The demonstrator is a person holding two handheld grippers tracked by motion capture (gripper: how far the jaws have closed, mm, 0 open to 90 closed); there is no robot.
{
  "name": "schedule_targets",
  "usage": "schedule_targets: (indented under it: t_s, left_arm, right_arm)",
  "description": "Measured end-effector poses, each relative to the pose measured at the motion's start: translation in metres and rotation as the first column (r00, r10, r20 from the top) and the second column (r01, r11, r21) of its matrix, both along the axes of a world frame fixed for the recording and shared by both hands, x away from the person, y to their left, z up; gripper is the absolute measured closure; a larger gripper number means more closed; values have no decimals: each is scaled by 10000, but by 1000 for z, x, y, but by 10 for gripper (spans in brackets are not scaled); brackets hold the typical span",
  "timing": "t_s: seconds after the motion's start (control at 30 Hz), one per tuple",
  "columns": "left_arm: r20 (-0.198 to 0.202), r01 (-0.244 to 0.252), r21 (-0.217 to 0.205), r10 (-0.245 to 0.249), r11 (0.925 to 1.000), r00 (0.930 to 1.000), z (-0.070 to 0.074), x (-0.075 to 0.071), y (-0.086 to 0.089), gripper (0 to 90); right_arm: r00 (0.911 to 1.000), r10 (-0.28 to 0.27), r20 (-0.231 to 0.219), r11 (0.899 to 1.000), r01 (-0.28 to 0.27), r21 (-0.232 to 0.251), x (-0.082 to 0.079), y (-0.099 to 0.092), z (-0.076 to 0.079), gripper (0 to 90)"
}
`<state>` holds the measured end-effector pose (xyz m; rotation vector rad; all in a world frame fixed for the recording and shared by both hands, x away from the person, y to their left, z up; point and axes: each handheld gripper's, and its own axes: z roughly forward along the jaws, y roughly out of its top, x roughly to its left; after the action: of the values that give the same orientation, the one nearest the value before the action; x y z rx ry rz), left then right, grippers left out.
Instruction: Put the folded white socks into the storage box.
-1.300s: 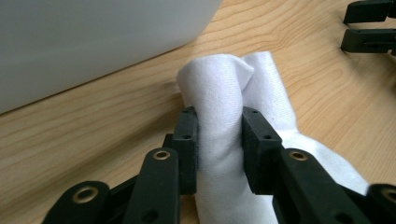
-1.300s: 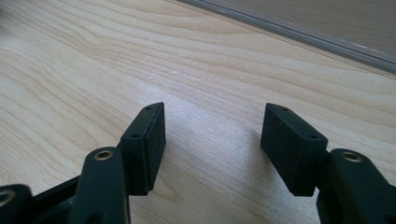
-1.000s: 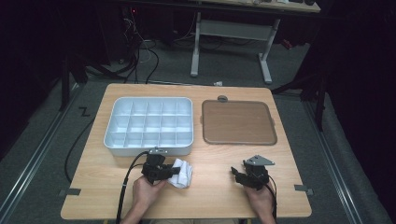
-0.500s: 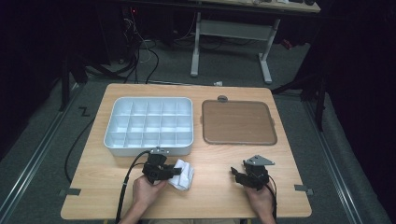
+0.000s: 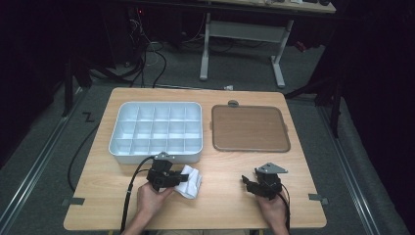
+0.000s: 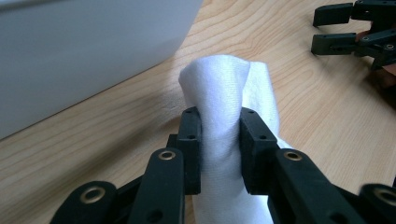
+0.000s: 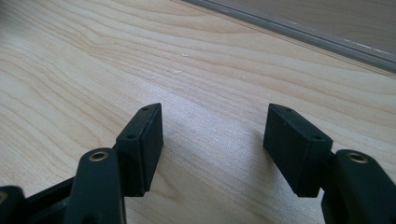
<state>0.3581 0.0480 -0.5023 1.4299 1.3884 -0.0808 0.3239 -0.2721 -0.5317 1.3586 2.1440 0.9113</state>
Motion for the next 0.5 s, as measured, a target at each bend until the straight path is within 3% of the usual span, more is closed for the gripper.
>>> schedule_targets:
  t_s: [0.5]
  left_arm:
    - [48, -125, -264, 126, 9996, 9999, 5, 1, 7, 733]
  right_arm:
    - [10000, -4, 7, 10000, 4, -13, 0, 0, 0, 380]
